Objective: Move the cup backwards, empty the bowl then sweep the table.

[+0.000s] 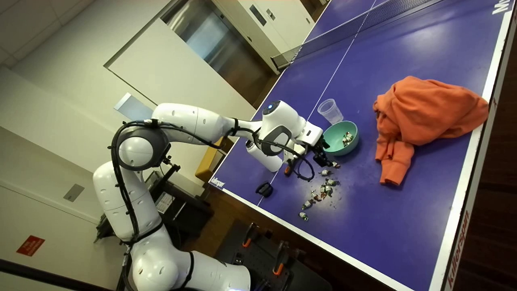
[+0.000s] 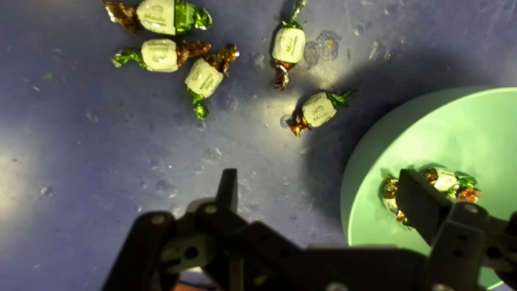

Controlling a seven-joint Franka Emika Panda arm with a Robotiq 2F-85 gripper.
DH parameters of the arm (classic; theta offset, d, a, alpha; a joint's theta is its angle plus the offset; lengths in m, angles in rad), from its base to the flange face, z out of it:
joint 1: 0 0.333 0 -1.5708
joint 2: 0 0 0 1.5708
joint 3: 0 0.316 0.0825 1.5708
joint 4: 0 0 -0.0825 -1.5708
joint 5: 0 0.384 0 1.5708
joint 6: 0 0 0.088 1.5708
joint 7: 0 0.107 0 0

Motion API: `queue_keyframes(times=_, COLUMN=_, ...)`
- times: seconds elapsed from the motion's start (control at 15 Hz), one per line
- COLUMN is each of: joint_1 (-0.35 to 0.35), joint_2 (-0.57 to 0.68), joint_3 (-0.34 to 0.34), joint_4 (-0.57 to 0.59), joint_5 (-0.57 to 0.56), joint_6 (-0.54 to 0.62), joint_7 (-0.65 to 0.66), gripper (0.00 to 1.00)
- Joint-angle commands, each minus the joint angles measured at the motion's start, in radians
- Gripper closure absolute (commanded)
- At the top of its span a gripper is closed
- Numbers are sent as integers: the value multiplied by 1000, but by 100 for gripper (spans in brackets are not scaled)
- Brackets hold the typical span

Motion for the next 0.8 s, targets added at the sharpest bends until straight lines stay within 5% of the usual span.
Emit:
queue_keyframes(times=0.0, joint_1=33, joint_2=58, joint_3=-27, joint_4=85, joint_5=16, joint_6=-20, joint_7=36, gripper=0)
queue_keyframes(times=0.33, joint_1=48, joint_2=168, joint_3=-52, joint_4=207, joint_5=4, joint_6=-60, joint_7=85, gripper=0)
queue_keyframes(times=0.4, joint_1=49, joint_2=189, joint_3=-55, joint_4=228, joint_5=4, joint_6=-68, joint_7=89, gripper=25)
queue_keyframes(times=0.47, joint_1=48, joint_2=204, joint_3=-56, joint_4=243, joint_5=3, joint_6=-70, joint_7=89, gripper=26)
queue_keyframes(times=0.73, joint_1=52, joint_2=250, joint_3=-61, joint_4=292, joint_5=3, joint_6=-73, joint_7=92, gripper=58)
